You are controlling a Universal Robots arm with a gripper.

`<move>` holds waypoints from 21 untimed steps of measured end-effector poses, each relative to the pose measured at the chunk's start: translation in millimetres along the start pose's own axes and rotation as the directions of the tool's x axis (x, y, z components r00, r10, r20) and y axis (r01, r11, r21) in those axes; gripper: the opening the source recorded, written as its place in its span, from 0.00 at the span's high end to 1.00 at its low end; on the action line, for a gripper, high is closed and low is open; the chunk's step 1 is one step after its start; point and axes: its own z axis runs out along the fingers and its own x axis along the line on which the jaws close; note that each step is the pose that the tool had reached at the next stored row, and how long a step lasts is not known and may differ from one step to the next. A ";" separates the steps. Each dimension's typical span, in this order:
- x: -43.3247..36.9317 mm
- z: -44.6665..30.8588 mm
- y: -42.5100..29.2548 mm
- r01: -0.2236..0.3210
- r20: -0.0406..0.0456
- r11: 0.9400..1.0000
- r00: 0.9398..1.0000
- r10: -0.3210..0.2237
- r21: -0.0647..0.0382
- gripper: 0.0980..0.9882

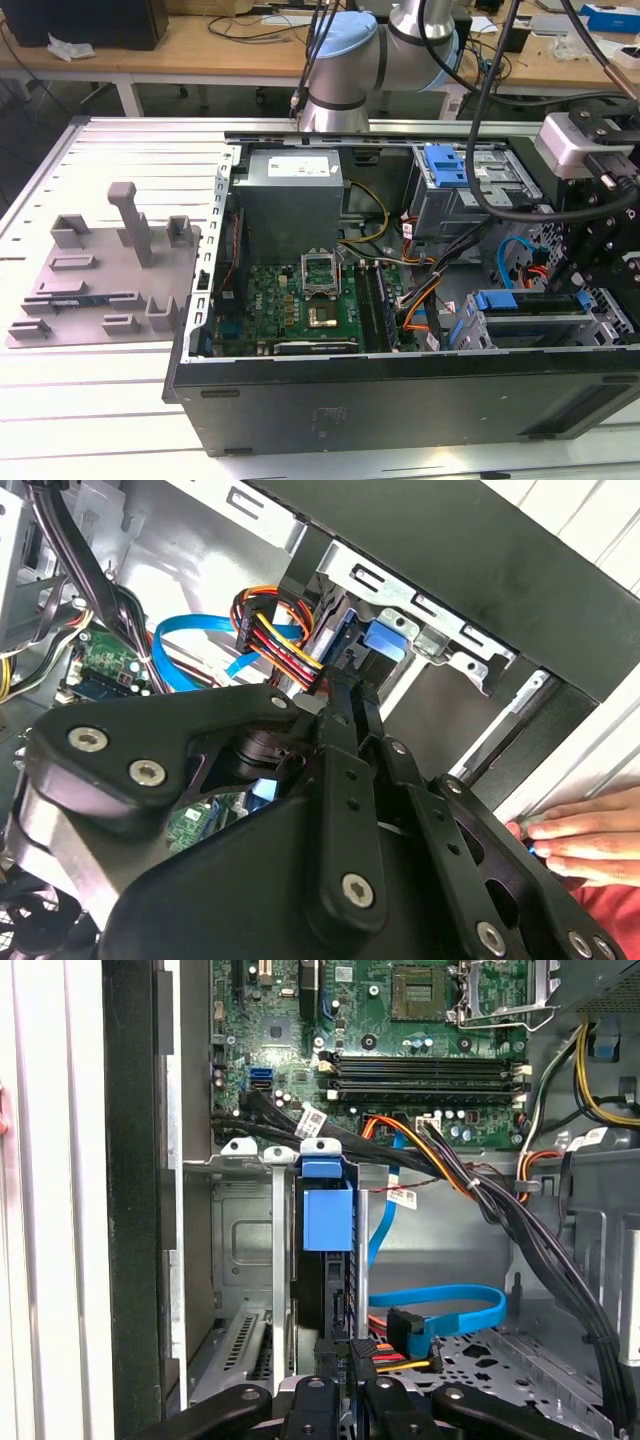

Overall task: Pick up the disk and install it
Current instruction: 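Insert the first disk wire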

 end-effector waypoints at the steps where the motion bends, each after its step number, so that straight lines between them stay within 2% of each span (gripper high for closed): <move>1: 0.0 0.1 0.0 0.001 0.000 1.000 1.000 -0.001 0.000 0.93; 21: 0.0 4.0 -0.2 0.020 0.001 1.000 1.000 -0.020 0.000 0.93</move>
